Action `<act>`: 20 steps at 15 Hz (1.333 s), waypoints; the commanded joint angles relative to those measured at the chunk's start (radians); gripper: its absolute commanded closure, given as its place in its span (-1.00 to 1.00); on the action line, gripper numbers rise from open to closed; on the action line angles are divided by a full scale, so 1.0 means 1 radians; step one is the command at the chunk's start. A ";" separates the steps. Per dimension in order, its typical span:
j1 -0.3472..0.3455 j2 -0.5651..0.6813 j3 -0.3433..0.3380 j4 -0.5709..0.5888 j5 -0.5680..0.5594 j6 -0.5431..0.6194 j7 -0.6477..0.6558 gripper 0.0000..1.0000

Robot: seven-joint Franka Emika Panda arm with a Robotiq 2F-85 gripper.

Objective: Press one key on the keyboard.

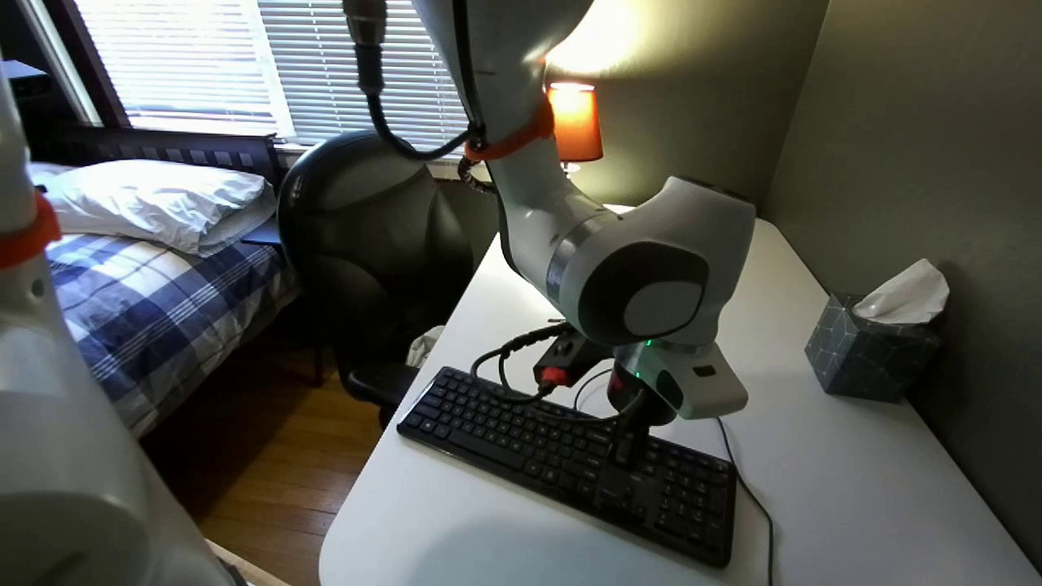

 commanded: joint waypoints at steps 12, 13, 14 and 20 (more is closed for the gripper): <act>-0.018 0.029 -0.011 -0.008 0.141 0.028 -0.022 1.00; -0.021 0.032 -0.010 -0.006 0.148 0.028 -0.034 1.00; -0.022 0.035 -0.009 -0.004 0.151 0.033 -0.040 1.00; -0.027 0.060 -0.004 0.015 0.172 0.049 -0.062 1.00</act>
